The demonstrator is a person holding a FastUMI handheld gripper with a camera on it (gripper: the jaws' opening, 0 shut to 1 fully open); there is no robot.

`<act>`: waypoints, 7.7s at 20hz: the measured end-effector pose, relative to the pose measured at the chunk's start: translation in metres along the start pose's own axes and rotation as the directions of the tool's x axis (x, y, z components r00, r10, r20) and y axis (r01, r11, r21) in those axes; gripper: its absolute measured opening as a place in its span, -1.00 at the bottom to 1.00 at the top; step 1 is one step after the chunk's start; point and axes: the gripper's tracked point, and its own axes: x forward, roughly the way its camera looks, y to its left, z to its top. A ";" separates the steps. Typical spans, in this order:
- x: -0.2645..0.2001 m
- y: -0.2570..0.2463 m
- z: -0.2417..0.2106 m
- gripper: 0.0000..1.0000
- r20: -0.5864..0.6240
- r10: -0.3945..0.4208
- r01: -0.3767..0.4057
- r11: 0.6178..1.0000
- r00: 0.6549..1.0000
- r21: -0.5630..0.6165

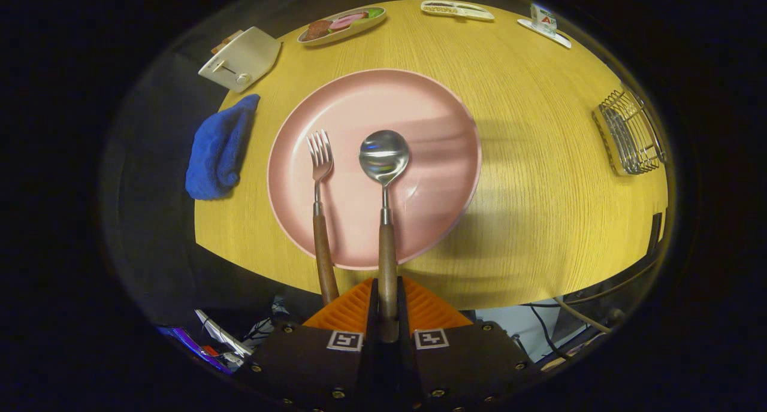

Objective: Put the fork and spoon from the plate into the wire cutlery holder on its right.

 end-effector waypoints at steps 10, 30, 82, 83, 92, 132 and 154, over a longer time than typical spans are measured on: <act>-0.031 0.007 0.026 -0.92 0.106 0.057 -0.062 0.997 0.993 0.046; -0.162 -0.155 0.082 -0.93 0.389 -0.149 0.023 0.950 0.909 0.311; -0.110 -0.028 0.056 0.25 0.162 0.081 -0.103 0.986 0.983 0.134; -0.103 -0.018 0.052 0.25 0.139 0.092 -0.108 0.987 0.986 0.116; -0.049 0.046 0.015 0.25 -0.058 0.133 -0.135 0.991 0.989 -0.020; -0.084 -0.003 0.071 -0.92 0.140 0.202 -0.227 0.955 0.969 0.190; -0.156 -0.127 0.066 -0.92 0.306 0.208 -0.358 0.718 0.929 0.597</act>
